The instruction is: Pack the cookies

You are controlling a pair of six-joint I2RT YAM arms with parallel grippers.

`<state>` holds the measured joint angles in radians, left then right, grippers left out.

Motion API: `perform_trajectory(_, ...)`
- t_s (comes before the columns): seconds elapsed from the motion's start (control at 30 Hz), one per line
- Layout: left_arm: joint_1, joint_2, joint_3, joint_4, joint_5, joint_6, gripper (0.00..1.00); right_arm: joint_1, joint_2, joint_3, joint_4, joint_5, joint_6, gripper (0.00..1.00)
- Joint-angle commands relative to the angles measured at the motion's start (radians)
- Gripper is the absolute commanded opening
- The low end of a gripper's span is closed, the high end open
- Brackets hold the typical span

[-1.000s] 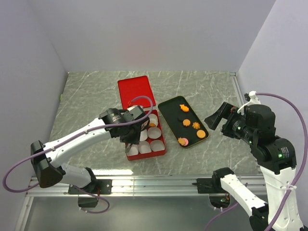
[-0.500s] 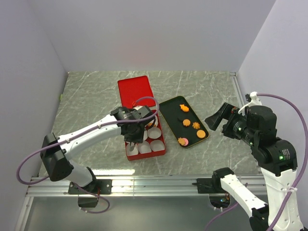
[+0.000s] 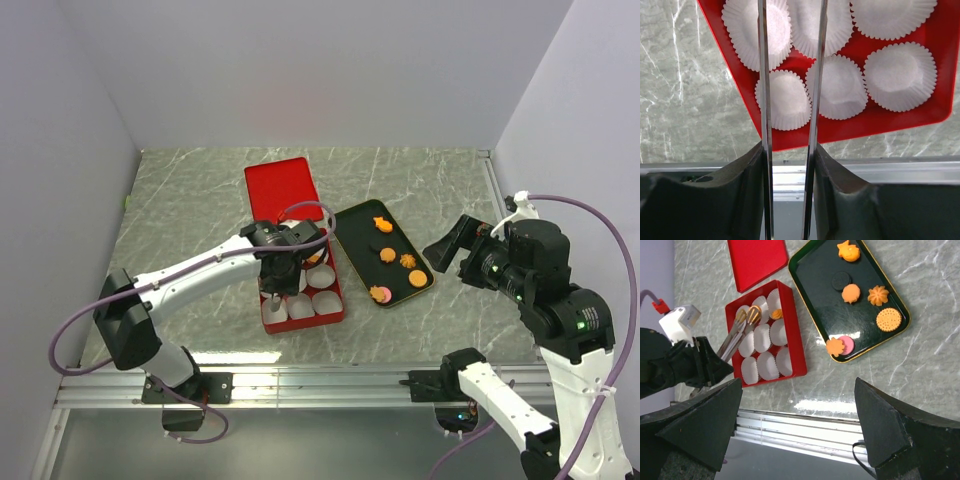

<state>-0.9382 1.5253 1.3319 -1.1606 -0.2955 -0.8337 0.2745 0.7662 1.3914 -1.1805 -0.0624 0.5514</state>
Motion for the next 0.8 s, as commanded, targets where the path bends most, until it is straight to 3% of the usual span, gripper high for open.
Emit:
perform_trajectory(0.0,0.004,0.027,0.053,0.025,-0.034,0.001,0.41,0.012,-0.008,-0.003,0.041,0.019,-0.019,1.0)
perform_trajectory(0.43,0.007,0.076,0.127,0.007,-0.059,0.005,0.53,0.029,-0.018,0.003,0.028,0.044,-0.025,1.0)
perform_trajectory(0.77,0.009,0.047,0.205,-0.065,-0.079,-0.011,0.51,0.04,-0.013,0.031,0.024,0.058,-0.028,1.0)
